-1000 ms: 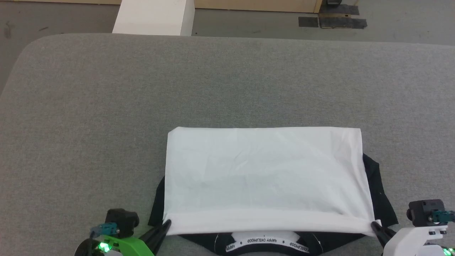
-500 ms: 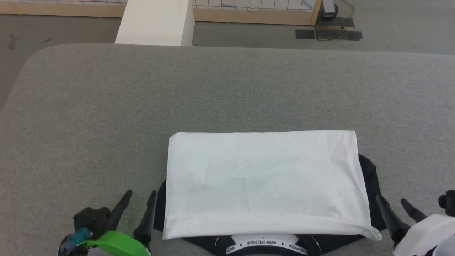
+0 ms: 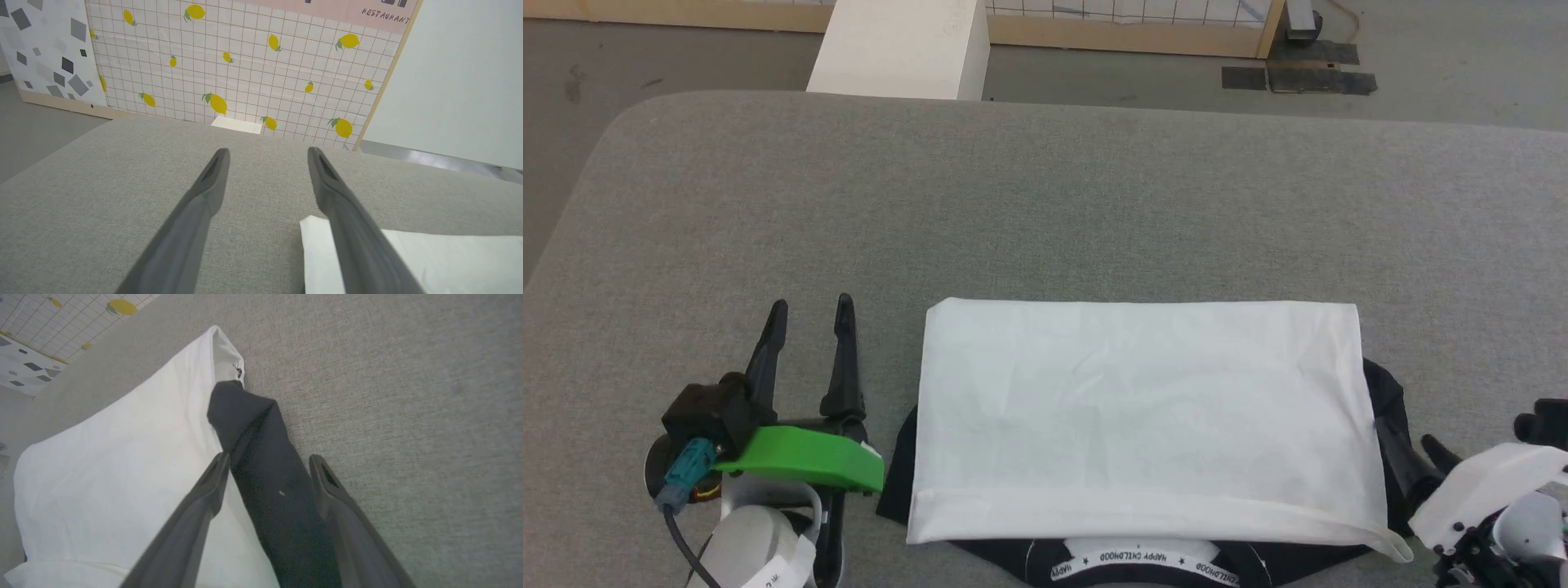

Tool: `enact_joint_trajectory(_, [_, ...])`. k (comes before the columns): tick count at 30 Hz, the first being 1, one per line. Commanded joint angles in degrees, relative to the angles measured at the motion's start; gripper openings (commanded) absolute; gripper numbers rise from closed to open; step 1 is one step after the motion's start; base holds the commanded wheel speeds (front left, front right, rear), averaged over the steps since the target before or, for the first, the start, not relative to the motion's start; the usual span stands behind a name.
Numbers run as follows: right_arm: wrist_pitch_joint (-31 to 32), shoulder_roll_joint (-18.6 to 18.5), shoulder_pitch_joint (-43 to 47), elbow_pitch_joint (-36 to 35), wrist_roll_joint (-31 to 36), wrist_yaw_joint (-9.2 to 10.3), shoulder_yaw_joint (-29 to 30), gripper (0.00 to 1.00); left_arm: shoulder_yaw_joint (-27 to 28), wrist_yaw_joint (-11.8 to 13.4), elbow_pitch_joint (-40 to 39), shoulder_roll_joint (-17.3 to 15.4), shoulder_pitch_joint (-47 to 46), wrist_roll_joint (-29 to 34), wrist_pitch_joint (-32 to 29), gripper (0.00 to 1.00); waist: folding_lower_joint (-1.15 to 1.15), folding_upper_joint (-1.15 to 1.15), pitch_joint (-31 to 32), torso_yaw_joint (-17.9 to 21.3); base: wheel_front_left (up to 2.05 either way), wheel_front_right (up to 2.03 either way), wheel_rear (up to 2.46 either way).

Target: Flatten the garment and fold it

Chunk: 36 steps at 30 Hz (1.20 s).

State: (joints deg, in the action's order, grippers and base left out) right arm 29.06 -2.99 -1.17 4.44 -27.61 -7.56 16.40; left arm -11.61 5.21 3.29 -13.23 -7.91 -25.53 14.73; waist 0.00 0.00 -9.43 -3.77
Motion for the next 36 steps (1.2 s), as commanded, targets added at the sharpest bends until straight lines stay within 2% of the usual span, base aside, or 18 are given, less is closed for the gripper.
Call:
enact_joint_trajectory(1, [0.45, 0.10, -1.36, 1.56, 0.25, 0.08, -0.30, 1.00, 1.07, -0.82, 0.29, 1.03, -1.07, 1.61, 0.26, 1.00, 0.00, 0.00, -0.16, 0.07, 0.00, 0.00, 0.00])
enact_joint_trajectory(8, [4.43, 0.11, -4.29, 9.59, 0.51, 0.08, -1.53, 1.00, 5.92, -4.45, 2.20, 4.98, -1.13, 5.71, 0.26, 1.00, 0.00, 0.00, -0.51, 0.75, 0.00, 0.00, 0.00])
enact_joint_trajectory(16, [9.19, 0.11, -5.23, 11.47, -0.90, 0.08, -6.92, 1.00, 9.00, -7.55, 3.46, 7.32, -0.68, 8.21, 0.27, 1.00, 0.00, 0.00, -1.03, 0.55, 0.00, 0.00, 0.00])
enact_joint_trajectory(17, [9.63, 0.11, -5.20, 11.49, -0.78, 0.08, -7.36, 0.90, 9.20, -7.75, 3.54, 7.55, -0.62, 8.44, 0.27, 1.00, 0.00, 0.00, -1.08, 0.50, 0.00, 0.00, 0.00])
enact_joint_trajectory(18, [10.08, 0.11, -5.17, 11.42, -0.66, 0.08, -7.84, 0.51, 9.43, -8.00, 3.65, 7.81, -0.60, 8.68, 0.27, 1.00, 0.00, 0.00, -1.13, 0.43, 0.00, 0.00, 0.00])
enact_joint_trajectory(19, [10.31, 0.11, -5.15, 11.36, -0.63, 0.08, -8.07, 0.42, 9.58, -8.19, 3.76, 8.00, -0.60, 8.87, 0.27, 1.00, 0.00, 0.00, -1.16, 0.38, 0.00, 0.00, 0.00])
enact_joint_trajectory(20, [10.43, 0.11, -5.14, 11.26, -0.61, 0.08, -8.24, 0.15, 9.74, -8.43, 3.89, 8.20, -0.59, 9.10, 0.27, 1.00, 0.00, 0.00, -1.17, 0.32, 0.00, 0.00, 0.00])
enact_joint_trajectory(21, [10.41, 0.11, -5.15, 11.14, -0.51, 0.08, -8.33, 0.00, 9.85, -8.61, 3.98, 8.36, -0.59, 9.26, 0.27, 1.00, 0.00, 0.00, -1.17, 0.29, 0.00, 0.00, 0.00])
enact_joint_trajectory(29, [7.57, 0.11, -4.85, 9.73, 2.33, 0.08, -5.37, 0.00, 10.85, -9.80, 4.96, 9.22, -0.61, 10.31, 0.27, 1.00, 0.00, 0.00, -0.82, 0.33, 0.00, 0.00, 0.00])
enact_joint_trajectory(34, [5.13, 0.11, -4.25, 7.96, 6.01, 0.08, 0.06, 0.00, 11.51, -10.20, 4.96, 9.52, -0.51, 10.89, 0.27, 1.00, 0.00, 0.00, -0.61, 0.70, 0.00, 0.00, 0.00])
enact_joint_trajectory(36, [4.11, 0.11, -3.96, 7.29, 7.10, 0.08, 4.38, 0.00, 11.62, -10.39, 4.97, 9.68, -0.52, 11.19, 0.27, 1.00, 0.00, 0.00, -0.57, 0.80, 0.00, 0.00, 0.00])
